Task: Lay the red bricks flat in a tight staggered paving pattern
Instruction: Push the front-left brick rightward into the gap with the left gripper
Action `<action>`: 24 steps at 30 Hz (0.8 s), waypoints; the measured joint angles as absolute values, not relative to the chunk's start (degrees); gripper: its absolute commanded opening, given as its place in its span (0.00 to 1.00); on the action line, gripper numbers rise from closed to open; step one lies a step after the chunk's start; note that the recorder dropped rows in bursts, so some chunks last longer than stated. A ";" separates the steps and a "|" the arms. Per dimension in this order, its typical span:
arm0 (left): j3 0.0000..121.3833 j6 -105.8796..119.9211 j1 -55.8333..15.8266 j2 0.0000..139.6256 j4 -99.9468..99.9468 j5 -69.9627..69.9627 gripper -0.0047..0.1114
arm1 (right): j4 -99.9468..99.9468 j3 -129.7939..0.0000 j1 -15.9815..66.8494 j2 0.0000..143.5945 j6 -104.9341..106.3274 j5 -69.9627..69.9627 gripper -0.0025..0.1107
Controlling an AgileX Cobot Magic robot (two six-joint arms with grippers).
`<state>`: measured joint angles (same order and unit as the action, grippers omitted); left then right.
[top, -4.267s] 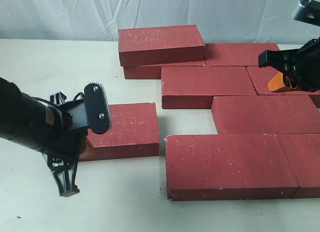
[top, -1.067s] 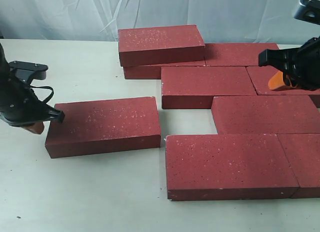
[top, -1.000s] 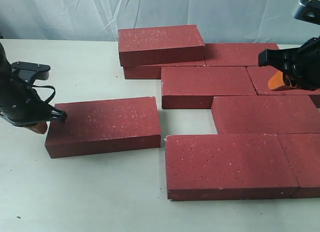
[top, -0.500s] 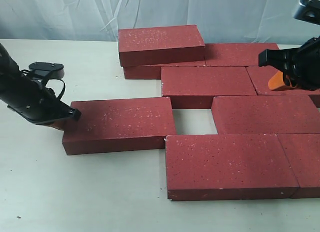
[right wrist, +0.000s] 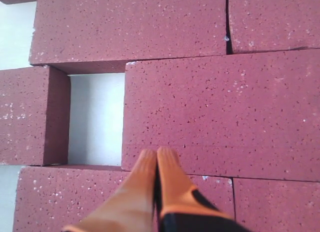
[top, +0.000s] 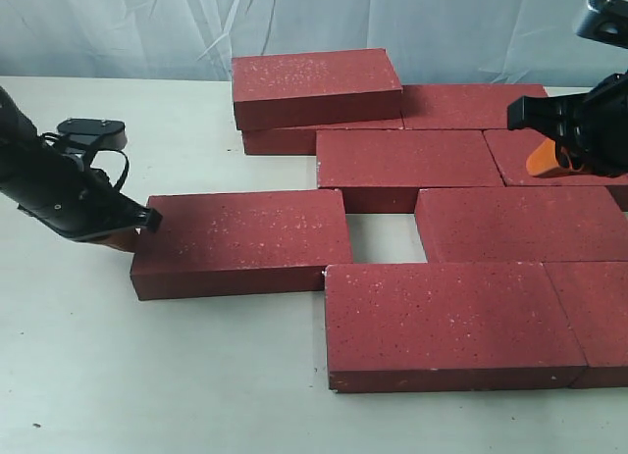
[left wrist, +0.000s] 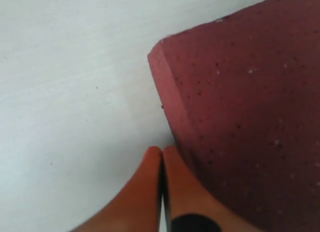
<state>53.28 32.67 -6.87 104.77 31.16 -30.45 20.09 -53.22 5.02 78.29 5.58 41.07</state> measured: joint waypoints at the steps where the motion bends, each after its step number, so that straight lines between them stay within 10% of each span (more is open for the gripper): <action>1: 53.28 32.04 -6.87 104.77 31.16 -30.55 0.04 | 20.09 -53.22 5.02 78.29 5.58 41.07 0.02; 24: 53.28 35.70 -13.33 104.77 39.54 -28.10 0.04 | 20.09 -53.22 5.02 78.29 5.58 41.07 0.02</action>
<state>53.28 35.70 -13.33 104.77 39.54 -28.10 20.09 -53.22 5.02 78.29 5.58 41.07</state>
